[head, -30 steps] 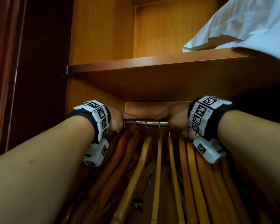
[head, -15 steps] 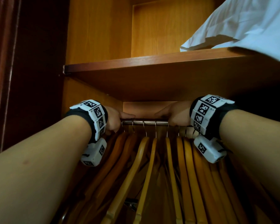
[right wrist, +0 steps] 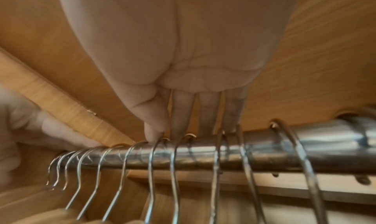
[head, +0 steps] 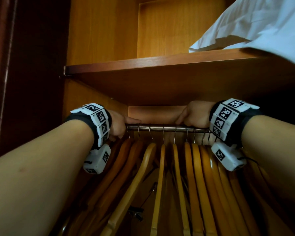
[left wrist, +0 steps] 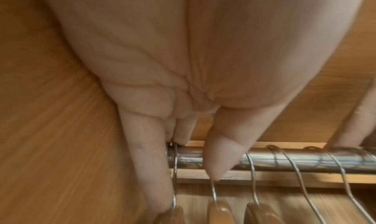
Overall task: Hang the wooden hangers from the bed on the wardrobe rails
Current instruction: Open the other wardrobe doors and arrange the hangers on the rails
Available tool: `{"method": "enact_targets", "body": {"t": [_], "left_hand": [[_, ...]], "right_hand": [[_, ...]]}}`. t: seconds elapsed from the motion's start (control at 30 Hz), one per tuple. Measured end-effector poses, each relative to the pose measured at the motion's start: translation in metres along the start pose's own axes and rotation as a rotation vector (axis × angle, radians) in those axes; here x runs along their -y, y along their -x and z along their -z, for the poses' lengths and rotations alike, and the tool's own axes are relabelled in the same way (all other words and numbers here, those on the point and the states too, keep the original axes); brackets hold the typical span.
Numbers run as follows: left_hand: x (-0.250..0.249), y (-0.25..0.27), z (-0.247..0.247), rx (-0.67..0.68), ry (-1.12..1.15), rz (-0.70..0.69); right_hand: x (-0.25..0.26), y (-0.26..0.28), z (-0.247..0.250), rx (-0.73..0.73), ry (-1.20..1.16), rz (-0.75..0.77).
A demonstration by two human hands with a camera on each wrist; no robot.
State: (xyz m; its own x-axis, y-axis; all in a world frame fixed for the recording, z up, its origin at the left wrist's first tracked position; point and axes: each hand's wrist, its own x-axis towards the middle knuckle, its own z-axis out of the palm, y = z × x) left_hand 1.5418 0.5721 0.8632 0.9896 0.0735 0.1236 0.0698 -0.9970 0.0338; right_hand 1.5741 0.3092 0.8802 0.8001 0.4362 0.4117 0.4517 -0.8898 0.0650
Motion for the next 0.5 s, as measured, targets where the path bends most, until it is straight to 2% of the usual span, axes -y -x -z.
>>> {"method": "enact_targets", "body": {"t": [0.27,0.5], "left_hand": [[0.001,-0.003,0.0,0.006,0.003,0.003],[0.001,-0.005,-0.001,-0.001,0.006,0.01]], "right_hand": [[0.002,0.003,0.003,0.055,0.029,0.0],[-0.018,0.002,-0.003,0.051,-0.055,-0.044]]}}
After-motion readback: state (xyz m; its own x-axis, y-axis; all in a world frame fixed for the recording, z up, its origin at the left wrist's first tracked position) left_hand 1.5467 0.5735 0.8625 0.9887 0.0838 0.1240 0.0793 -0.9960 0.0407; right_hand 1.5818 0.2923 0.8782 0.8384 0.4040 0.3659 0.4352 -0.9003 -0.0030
